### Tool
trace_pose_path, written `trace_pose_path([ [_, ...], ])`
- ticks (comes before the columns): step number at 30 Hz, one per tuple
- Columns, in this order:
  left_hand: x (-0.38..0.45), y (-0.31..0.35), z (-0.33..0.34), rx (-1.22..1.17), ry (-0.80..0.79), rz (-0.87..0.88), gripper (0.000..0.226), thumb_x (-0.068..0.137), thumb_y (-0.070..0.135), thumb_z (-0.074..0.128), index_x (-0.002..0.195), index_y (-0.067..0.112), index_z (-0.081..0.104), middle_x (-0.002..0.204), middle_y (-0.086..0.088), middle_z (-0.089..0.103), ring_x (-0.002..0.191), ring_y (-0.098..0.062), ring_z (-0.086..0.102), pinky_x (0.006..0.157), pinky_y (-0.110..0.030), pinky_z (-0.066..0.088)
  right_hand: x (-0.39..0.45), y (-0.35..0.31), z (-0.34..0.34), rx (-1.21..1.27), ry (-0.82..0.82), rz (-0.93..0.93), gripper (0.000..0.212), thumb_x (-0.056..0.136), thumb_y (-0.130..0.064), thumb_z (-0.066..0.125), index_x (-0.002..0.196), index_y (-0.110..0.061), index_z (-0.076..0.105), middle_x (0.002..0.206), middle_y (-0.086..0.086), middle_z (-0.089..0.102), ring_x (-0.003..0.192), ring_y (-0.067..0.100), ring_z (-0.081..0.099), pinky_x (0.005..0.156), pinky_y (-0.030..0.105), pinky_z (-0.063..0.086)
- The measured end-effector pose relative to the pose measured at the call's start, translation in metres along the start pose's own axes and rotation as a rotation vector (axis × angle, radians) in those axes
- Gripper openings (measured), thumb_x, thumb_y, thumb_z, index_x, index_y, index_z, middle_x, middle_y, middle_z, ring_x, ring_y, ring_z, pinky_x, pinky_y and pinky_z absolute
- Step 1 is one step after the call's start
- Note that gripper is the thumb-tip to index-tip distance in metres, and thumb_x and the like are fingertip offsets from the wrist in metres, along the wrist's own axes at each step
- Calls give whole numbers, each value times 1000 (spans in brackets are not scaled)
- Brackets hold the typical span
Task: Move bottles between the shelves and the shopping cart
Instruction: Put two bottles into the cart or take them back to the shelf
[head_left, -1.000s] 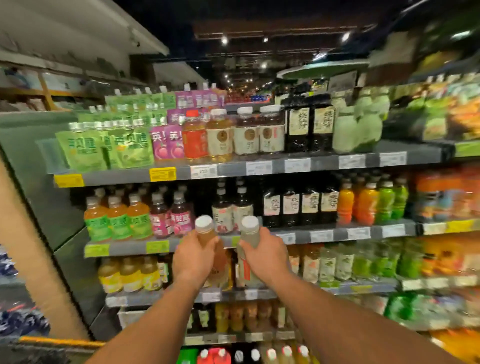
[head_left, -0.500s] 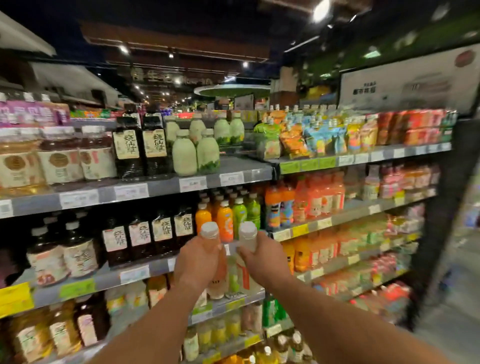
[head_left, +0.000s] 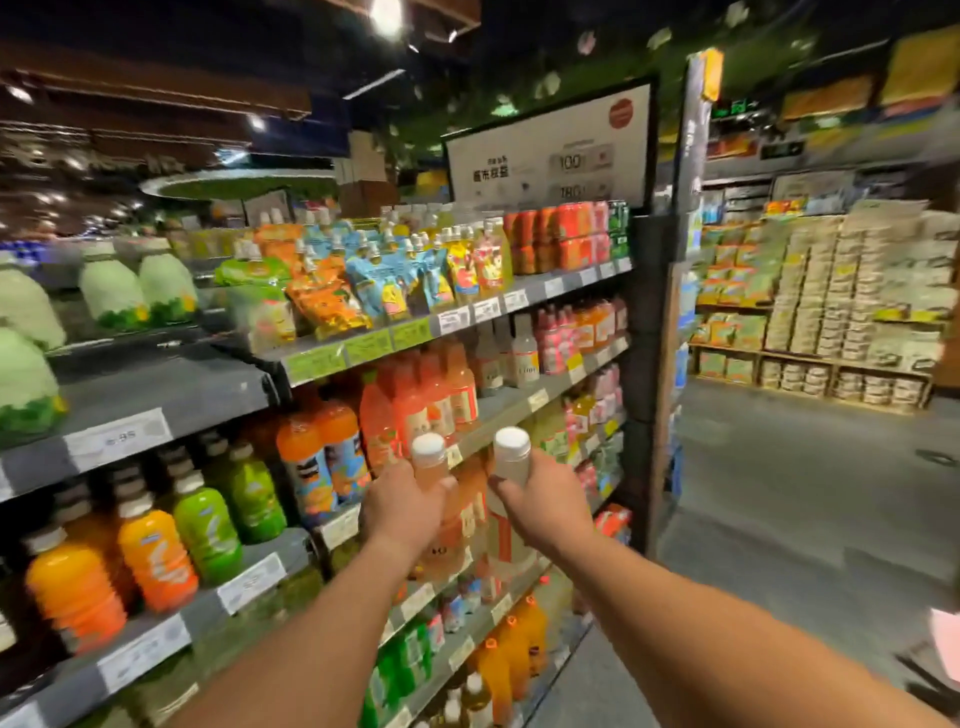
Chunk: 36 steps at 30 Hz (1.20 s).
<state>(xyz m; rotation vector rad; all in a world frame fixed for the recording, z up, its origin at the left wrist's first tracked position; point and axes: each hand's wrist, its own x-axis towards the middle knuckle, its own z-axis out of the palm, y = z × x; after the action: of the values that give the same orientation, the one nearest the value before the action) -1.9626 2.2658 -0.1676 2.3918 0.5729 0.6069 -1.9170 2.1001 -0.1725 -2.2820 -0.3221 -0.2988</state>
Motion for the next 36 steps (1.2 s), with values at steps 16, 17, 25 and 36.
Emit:
trace_pose_path([
  [16, 111, 146, 180, 23, 110, -115, 36, 84, 55, 66, 98, 22, 64, 98, -2, 68, 90, -24, 62, 76, -34, 51, 225, 154, -48, -1, -124, -137, 40, 84, -49, 64, 110, -19, 60, 104, 3, 68, 97, 25, 62, 74, 31, 48],
  [17, 120, 149, 184, 24, 112, -126, 35, 84, 55, 65, 97, 23, 65, 97, 0, 68, 89, -23, 62, 77, -34, 52, 238, 156, -46, 24, -139, -144, 39, 84, -50, 64, 110, -20, 60, 104, 3, 68, 97, 25, 62, 76, 33, 50],
  [25, 213, 160, 231, 34, 188, -167, 28, 84, 55, 65, 84, 29, 56, 88, 3, 64, 83, -21, 59, 69, -29, 39, 334, 172, -13, 59, -198, -194, 39, 86, -52, 63, 107, -20, 58, 104, 1, 67, 99, 24, 63, 77, 33, 50],
  [36, 318, 174, 245, 56, 457, -235, 34, 85, 47, 67, 103, 18, 67, 107, -2, 69, 102, -25, 63, 75, -26, 39, 471, 147, 33, 257, -236, -295, 39, 87, -49, 63, 107, -16, 56, 104, 6, 67, 98, 28, 63, 81, 39, 52],
])
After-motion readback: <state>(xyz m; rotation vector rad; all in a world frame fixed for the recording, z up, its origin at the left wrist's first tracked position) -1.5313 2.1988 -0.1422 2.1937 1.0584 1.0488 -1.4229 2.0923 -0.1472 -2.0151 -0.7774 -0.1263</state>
